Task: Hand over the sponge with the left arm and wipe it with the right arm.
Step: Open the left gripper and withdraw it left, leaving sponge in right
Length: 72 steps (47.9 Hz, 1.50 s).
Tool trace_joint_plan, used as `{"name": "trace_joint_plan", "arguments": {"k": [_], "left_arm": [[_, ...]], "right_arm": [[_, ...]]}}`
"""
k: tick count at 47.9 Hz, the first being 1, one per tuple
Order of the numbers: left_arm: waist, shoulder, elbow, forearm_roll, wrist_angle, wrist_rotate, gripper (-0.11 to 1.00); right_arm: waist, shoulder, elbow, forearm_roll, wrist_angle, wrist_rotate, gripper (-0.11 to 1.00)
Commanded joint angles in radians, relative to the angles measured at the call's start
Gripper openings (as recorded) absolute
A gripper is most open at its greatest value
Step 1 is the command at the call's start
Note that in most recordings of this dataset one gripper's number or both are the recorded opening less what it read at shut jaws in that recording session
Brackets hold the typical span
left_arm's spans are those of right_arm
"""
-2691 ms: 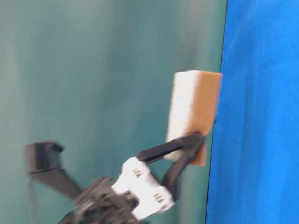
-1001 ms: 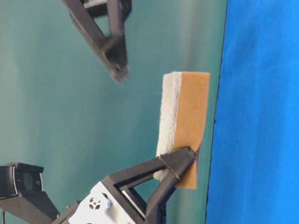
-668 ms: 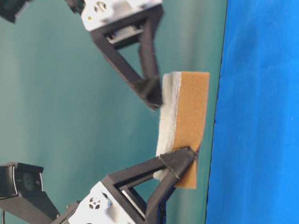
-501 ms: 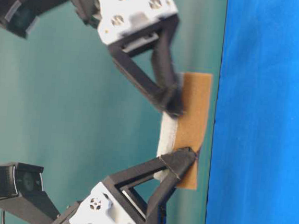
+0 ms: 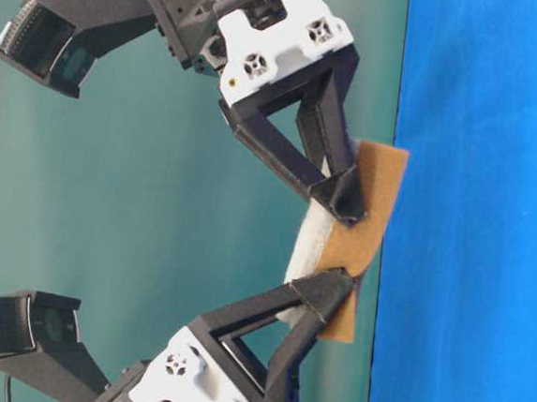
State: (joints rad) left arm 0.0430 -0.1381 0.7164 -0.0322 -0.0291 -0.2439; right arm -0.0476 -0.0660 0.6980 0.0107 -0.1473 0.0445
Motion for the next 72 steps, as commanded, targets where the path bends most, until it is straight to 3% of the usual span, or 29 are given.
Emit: {"name": "trace_joint_plan", "arguments": {"k": [1, 13, 29, 39, 41, 59, 72], "left_arm": [[-0.003, -0.012, -0.009, 0.003, -0.005, 0.005, 0.30], [-0.003, -0.012, -0.009, 0.005, -0.005, 0.018, 0.25], [-0.008, -0.018, -0.008, 0.005, -0.015, 0.061, 0.26], [-0.008, -0.075, 0.037, 0.005, -0.077, 0.063, 0.84], [-0.008, -0.101, 0.061, 0.005, -0.112, 0.063, 0.88], [-0.008, -0.385, 0.293, 0.005, -0.264, 0.066, 0.86], [-0.008, -0.492, 0.357, 0.005, -0.272, 0.075, 0.86]], "right_arm": [[0.000, -0.014, -0.020, -0.015, 0.000, -0.002, 0.68], [0.003, -0.031, -0.015, -0.028, 0.002, -0.006, 0.16], [0.003, -0.049, -0.018, -0.028, 0.051, -0.002, 0.16], [0.006, -0.100, 0.002, -0.028, 0.072, 0.002, 0.16], [0.006, -0.112, 0.009, -0.028, 0.074, 0.002, 0.16], [0.015, -0.186, 0.084, -0.025, 0.078, 0.009, 0.16], [0.017, -0.183, 0.083, -0.025, 0.075, 0.008, 0.16]]}}
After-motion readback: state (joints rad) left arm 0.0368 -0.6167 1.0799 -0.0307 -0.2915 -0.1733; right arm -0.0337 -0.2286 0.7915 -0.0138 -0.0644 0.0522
